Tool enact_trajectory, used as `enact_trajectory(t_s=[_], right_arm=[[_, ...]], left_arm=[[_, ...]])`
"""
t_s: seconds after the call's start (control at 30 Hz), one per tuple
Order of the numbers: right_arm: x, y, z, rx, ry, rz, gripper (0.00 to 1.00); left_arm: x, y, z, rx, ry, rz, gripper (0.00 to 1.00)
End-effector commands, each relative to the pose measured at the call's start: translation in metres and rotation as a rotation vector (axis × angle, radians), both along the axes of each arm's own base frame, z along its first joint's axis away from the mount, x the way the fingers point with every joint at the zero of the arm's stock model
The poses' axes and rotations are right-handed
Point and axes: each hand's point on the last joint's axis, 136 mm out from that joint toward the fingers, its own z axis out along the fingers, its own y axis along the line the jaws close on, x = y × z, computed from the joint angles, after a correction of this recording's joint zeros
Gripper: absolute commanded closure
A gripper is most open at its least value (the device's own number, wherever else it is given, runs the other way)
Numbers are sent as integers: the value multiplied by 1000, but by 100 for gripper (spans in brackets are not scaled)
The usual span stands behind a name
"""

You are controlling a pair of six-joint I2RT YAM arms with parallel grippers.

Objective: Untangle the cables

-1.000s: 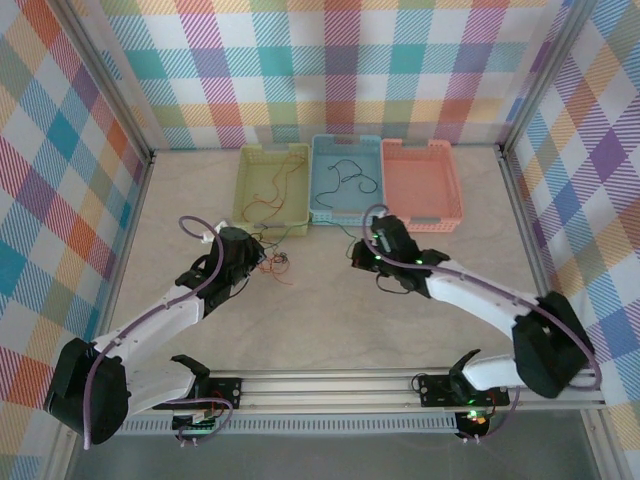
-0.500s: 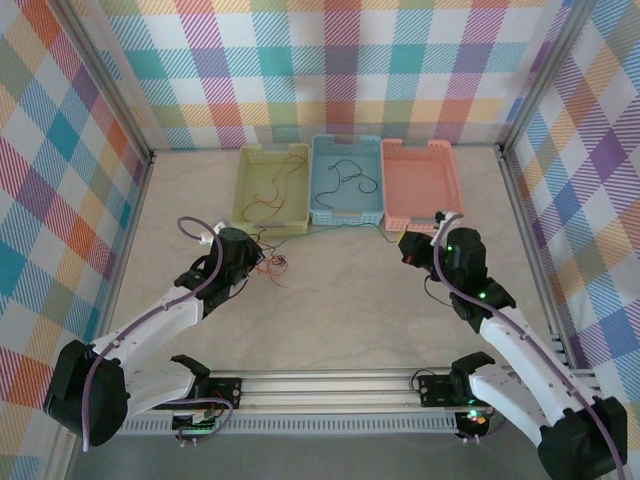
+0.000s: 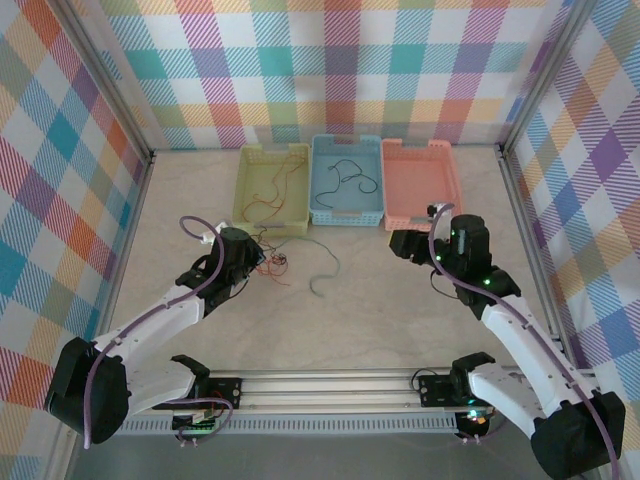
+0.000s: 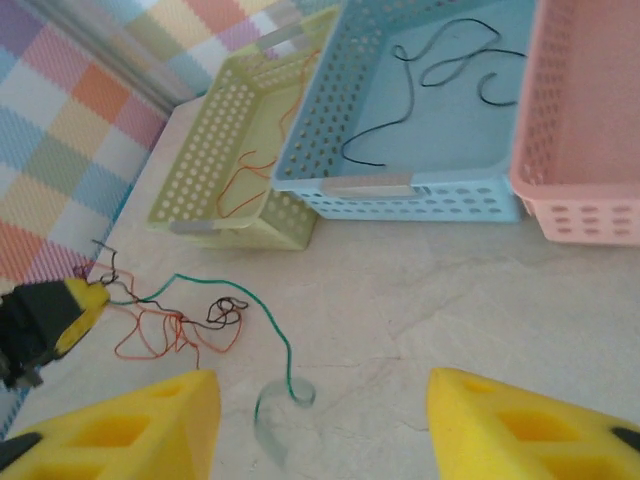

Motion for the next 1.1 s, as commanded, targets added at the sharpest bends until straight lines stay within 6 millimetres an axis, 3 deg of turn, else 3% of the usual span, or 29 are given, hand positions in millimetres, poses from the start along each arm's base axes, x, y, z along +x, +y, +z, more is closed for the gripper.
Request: enact_trajectory(t_s=[0.0,0.17,0.4,0.6,0.83,1.07], right_arm=[[-8,16,20,19,-77,133,40],[-4,44,30,52,-73,262,40],[-1,102,-6,-145,-27,467,33],[11,127,-35,-303,-5,538,30],[26,142,-48,-399,-19,593,28],[10,167,-68,-349,66,721,33]], left_arm=[[5,-2,9,-1,-20,-20,100],[6,-13,13,-8,-33,-88,100],[5,-31,20,-33,-61,-199,100],[4,-41,28,-38,-89,-272,100],[1,-47,33,-40,-109,-319,100],[-2,-47,41,-43,-133,-331,100]])
